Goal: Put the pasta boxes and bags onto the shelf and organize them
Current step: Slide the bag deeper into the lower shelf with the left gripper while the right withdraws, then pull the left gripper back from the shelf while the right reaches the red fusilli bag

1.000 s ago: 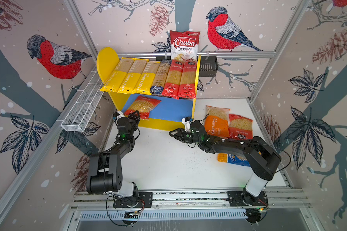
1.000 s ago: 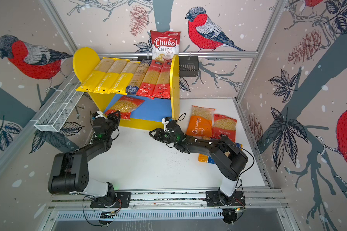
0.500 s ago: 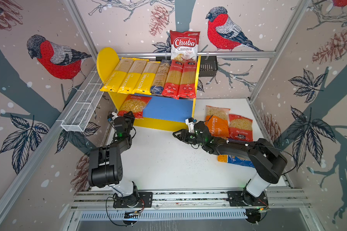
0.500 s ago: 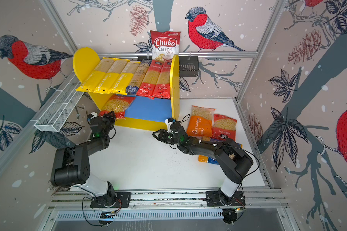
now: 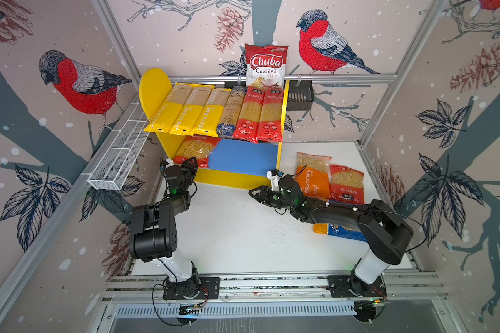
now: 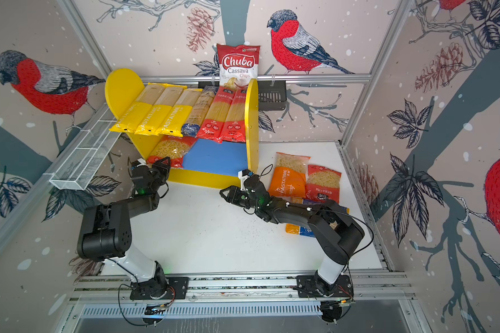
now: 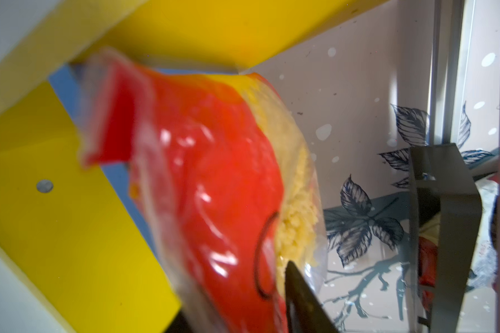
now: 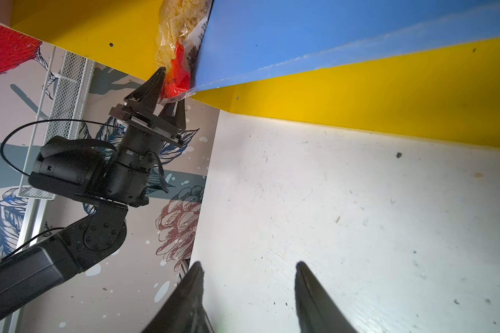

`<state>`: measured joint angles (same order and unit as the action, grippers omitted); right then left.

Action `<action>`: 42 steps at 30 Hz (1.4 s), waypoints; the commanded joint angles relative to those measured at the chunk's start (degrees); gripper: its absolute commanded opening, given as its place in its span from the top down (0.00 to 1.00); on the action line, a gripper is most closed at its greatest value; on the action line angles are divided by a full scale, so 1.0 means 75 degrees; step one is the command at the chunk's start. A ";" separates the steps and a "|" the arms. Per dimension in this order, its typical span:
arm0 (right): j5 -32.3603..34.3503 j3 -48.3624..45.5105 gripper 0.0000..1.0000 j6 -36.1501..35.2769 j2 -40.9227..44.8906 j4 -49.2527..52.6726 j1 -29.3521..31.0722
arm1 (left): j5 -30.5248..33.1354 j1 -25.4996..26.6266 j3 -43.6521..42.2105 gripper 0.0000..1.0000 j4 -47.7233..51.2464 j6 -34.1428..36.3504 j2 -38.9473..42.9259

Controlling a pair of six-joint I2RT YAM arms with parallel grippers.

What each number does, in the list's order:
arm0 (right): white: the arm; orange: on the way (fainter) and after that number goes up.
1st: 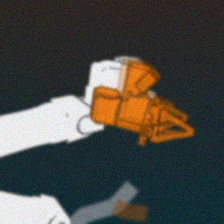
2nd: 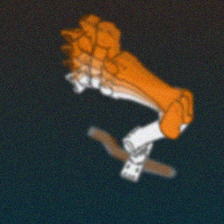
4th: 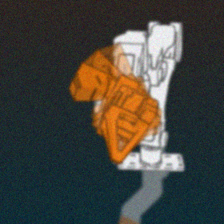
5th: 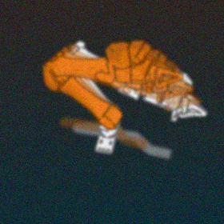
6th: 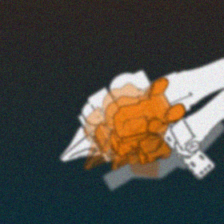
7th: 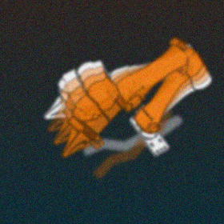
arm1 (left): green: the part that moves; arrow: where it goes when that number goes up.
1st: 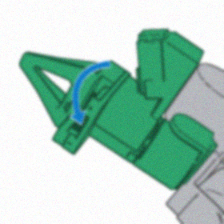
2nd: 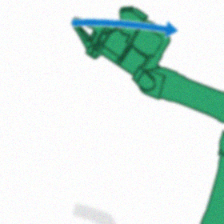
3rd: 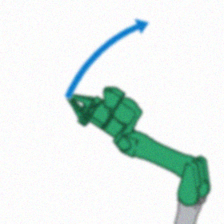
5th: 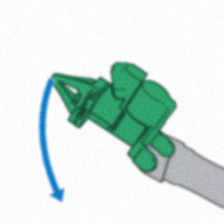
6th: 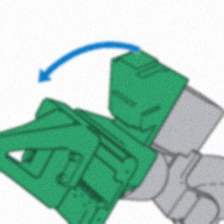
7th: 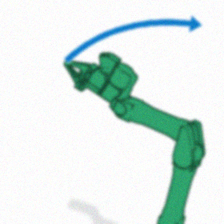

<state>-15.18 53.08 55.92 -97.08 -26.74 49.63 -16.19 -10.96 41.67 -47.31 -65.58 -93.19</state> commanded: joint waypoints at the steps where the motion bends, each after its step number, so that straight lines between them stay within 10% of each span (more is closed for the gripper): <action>1: 0.0228 0.0112 0.48 0.0015 0.0012 0.0150 0.0074 | -0.0106 -0.0127 -0.0242 0.48 0.0284 0.0049 0.0345; 20: 0.0844 0.0403 0.48 -0.0025 0.0029 0.0706 0.0442 | -0.1323 -0.0132 0.0050 0.48 0.0288 0.0024 -0.0108; 28: 0.1179 0.0319 0.48 -0.0075 0.0297 0.0940 0.0523 | -0.1621 -0.0226 -0.0005 0.73 0.0660 -0.0154 -0.0349; 42: 0.2244 -0.0855 0.47 -0.0997 0.1770 0.2558 0.0198 | -0.1900 -0.0166 -0.0802 0.31 0.1339 0.0260 0.1825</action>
<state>-2.00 48.51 50.94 -86.06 -12.25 52.66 -29.91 -12.62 37.85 -39.44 -66.06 -82.72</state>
